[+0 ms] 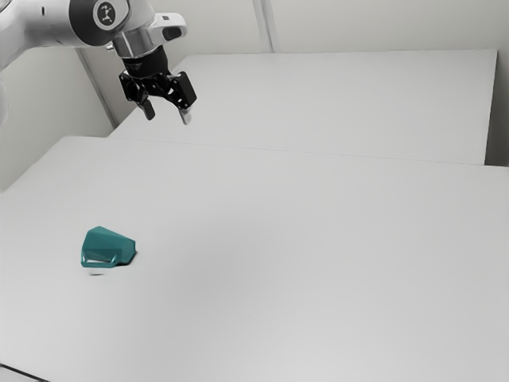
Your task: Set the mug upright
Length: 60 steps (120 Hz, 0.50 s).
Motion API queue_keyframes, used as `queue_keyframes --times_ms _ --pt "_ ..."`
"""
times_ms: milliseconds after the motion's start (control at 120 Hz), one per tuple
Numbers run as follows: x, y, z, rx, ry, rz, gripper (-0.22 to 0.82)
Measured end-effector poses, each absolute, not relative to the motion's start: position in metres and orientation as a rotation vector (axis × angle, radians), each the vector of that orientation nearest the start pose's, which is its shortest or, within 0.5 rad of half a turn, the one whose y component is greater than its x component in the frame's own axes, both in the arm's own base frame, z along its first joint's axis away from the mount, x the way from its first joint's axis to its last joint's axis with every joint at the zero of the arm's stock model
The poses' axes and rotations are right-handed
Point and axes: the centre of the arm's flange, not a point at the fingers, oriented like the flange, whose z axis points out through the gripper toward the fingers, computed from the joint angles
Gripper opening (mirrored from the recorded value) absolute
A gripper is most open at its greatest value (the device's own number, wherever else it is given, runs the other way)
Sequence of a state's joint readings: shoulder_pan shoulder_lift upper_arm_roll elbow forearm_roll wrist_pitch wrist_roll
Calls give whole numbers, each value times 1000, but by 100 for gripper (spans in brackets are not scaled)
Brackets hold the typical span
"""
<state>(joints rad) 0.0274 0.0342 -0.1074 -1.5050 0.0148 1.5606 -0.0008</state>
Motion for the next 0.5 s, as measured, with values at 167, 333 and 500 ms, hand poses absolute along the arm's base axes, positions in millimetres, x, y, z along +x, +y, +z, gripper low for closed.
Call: queue_keyframes --times_ms 167,333,500 --pt "563 -42 636 -3129 121 -36 60" --pt "559 -39 640 -3127 113 -40 60" --pt "544 -35 632 -3138 98 -2 60"
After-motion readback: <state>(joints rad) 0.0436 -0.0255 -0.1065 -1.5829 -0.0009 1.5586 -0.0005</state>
